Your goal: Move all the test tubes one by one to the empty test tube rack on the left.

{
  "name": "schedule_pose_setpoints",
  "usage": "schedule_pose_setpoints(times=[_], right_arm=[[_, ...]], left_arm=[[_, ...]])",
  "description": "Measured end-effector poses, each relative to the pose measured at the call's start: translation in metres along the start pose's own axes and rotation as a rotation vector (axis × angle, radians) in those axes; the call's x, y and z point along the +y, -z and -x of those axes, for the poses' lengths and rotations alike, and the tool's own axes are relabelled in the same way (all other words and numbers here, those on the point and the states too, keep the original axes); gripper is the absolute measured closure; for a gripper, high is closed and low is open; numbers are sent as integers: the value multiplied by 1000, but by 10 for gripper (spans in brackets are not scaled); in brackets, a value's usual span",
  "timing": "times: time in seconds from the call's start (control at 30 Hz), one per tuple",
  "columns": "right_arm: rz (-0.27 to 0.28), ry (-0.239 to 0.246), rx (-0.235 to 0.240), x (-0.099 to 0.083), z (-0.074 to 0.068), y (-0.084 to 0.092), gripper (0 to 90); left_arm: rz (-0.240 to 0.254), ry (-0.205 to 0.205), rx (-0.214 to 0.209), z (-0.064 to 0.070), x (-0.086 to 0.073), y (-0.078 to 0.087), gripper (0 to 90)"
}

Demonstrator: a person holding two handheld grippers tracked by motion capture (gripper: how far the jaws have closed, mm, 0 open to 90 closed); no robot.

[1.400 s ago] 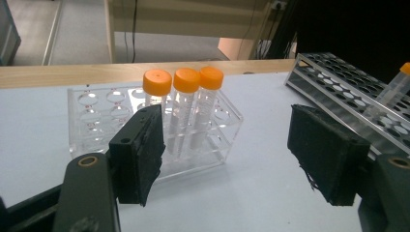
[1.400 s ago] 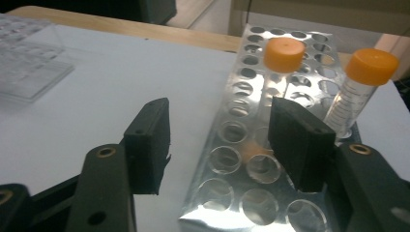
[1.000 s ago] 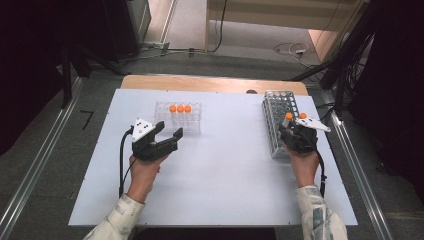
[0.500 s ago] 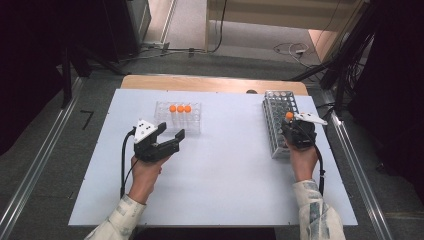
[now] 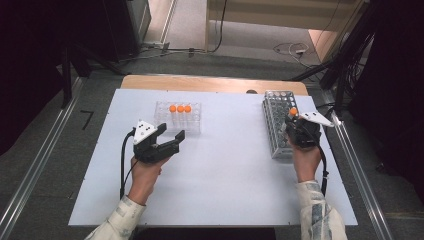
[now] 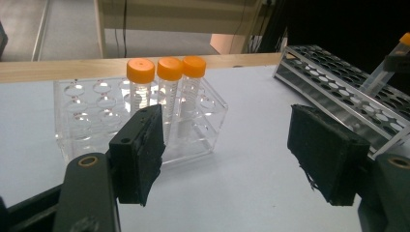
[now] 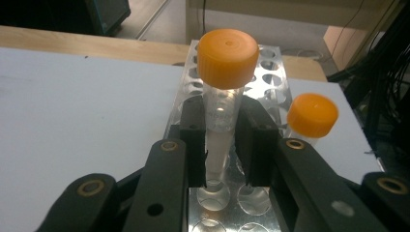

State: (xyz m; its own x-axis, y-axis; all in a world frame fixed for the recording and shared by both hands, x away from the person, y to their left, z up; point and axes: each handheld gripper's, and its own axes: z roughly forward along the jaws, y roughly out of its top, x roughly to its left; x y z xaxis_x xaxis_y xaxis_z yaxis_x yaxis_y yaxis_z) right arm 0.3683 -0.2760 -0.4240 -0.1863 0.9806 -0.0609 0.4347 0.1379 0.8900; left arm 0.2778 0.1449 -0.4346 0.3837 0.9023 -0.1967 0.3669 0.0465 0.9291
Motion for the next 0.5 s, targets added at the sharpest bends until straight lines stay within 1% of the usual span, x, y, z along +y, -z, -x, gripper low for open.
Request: schedule_pose_setpoints(times=[0.17,0.27,0.37,0.5], right_arm=[[44,1,-1,7,0,14,726],[65,-1,13,12,-1,23,726],[86,9,23,15,-3,30,726],[92,22,46,16,-7,37,727]], left_arm=[[6,3,-1,1,0,2,282],[5,1,-4,1,1,3,282],[5,0,-3,1,1,4,281],[4,0,-6,2,0,4,281]])
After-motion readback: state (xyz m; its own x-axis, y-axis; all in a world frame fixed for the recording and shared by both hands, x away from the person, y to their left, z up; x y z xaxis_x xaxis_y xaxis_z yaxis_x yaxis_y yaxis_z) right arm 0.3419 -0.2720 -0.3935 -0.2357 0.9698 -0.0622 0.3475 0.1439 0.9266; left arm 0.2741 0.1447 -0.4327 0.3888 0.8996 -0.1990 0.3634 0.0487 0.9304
